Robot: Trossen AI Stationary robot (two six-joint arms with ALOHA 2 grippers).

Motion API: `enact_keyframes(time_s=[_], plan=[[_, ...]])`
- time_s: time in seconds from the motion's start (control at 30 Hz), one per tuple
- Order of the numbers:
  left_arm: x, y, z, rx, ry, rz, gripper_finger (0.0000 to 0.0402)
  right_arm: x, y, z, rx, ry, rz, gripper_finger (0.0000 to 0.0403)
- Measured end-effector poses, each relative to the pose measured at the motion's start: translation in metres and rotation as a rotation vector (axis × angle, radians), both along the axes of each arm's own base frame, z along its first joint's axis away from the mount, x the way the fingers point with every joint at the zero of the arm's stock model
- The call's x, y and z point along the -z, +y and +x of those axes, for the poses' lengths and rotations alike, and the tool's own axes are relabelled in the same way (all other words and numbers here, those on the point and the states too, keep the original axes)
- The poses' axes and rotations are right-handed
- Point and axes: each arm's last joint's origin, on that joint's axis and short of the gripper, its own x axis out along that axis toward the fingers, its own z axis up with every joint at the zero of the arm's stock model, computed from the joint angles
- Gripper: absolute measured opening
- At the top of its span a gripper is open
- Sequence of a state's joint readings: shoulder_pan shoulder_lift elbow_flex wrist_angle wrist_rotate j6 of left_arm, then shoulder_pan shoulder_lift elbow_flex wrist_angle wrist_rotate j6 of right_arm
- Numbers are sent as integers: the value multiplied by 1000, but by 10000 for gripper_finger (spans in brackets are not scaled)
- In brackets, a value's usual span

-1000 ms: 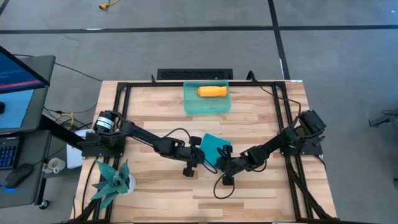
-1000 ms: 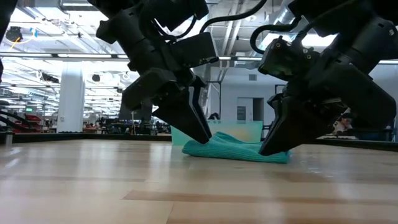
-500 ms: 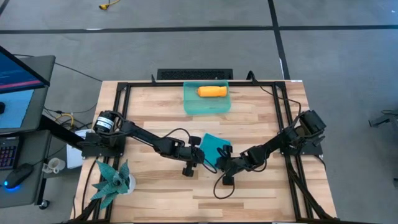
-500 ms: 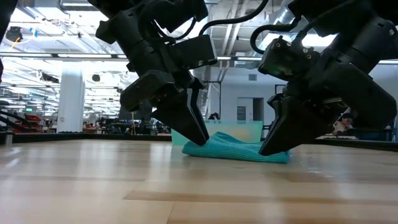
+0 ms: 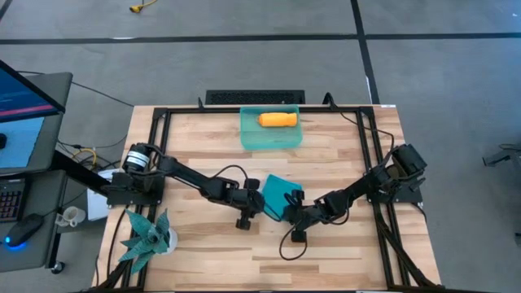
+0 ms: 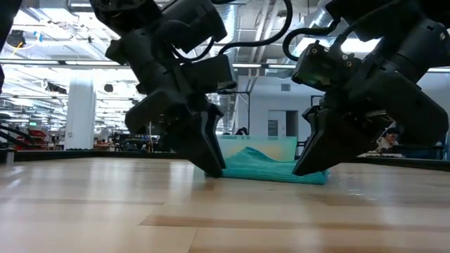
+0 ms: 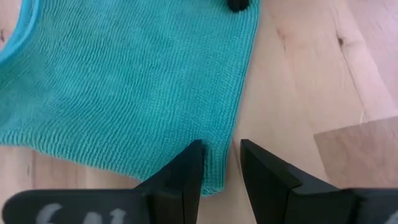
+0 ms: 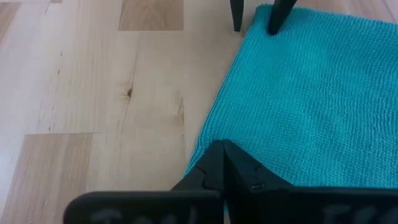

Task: Roll microfiber towels into tight, uniform cylinder then place into a basket
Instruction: Roll the blue microfiber cloth on the table

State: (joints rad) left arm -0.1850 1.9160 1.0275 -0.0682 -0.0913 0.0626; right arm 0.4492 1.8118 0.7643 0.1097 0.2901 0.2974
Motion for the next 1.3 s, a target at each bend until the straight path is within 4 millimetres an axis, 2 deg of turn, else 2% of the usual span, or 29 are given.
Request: enact_keyframes(time_s=[0.4, 0.6, 0.77, 1.0, 1.17, 1.3], plan=[[-3, -2, 0, -48, 94, -264, 103, -2, 4, 0, -13, 4, 4, 17], [-14, -14, 3, -33, 159, -266, 103, -14, 16, 4, -60, 70, -14, 27], [-26, -34, 6, 68, 138, -194, 103, -22, 27, 1, -89, 132, -52, 25], [-40, -54, 8, 100, 58, 61, 103, -42, 48, -1, -98, 113, -154, 17], [-45, -58, 15, 104, -80, 174, 103, -54, 60, -4, -63, 14, -288, 22], [-41, -50, 20, 56, -185, 178, 103, -56, 55, -3, 17, -42, -370, 24]])
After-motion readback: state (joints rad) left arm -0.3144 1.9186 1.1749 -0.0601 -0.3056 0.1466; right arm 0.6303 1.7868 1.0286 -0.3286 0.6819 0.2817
